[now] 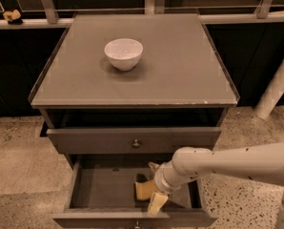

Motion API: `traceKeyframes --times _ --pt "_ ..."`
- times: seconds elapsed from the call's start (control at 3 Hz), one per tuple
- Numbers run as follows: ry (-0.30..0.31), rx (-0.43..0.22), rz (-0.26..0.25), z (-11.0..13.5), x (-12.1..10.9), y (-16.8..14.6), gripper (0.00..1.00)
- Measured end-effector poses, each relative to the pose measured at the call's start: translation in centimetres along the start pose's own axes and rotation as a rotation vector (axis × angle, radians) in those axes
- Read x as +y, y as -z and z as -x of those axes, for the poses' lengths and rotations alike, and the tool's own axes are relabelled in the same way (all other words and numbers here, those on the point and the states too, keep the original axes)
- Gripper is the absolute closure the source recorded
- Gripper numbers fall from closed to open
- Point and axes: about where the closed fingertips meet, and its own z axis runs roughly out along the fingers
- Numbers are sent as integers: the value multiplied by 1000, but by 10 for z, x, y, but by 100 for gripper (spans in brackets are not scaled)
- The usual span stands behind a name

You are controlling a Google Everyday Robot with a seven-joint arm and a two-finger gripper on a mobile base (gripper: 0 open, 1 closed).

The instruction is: Pick sponge from middle drawer and place on counter

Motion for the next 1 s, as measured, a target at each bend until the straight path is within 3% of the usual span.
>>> traceKeyframes --times 0.33,1.0 --pt "-53 -23 -35 -4 -27 -9 0" --pt "-32 -17 -65 -1 -27 -21 0"
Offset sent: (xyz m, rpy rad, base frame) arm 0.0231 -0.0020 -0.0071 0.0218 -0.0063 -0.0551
